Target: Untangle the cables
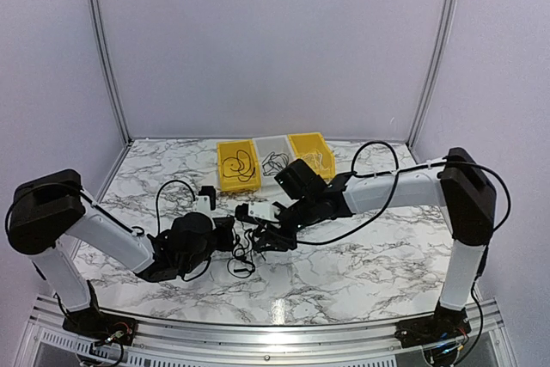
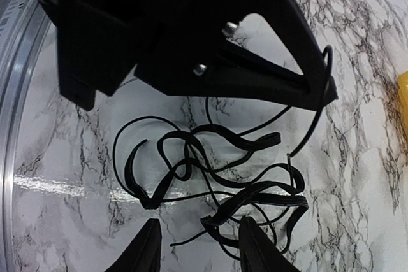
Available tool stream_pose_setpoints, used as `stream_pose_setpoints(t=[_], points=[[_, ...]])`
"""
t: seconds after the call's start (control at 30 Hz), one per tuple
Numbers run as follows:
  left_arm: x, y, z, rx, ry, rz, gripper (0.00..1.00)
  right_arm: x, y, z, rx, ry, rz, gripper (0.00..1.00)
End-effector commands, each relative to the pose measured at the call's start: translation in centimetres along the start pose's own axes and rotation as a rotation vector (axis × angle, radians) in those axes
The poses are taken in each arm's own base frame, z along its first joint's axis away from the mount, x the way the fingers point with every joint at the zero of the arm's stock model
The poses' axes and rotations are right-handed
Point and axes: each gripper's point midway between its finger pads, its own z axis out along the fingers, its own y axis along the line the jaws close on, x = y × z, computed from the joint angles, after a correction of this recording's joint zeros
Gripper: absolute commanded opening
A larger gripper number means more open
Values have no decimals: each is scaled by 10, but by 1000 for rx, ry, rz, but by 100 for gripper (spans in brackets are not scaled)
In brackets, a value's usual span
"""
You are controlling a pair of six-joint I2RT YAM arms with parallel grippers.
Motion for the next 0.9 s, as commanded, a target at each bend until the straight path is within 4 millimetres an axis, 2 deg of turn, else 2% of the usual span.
stream_pose_setpoints(t=[0.0, 0.3, 0.47, 0.63, 0.87], points=[[-4, 4, 4, 22, -54, -77, 0, 3, -28, 11, 108, 67, 78, 43], [-2, -1, 2, 76, -63, -96, 0, 12, -38, 32, 110, 118, 166, 45], [-2, -1, 0, 88, -65, -106, 0, 6, -33, 32, 78, 95, 175, 45], [-1, 1, -1, 87, -71, -121, 0, 0, -19, 31, -1, 62, 166, 48], [-1, 4, -5, 90, -78, -145, 0, 3, -33, 39, 72, 69, 199, 48]])
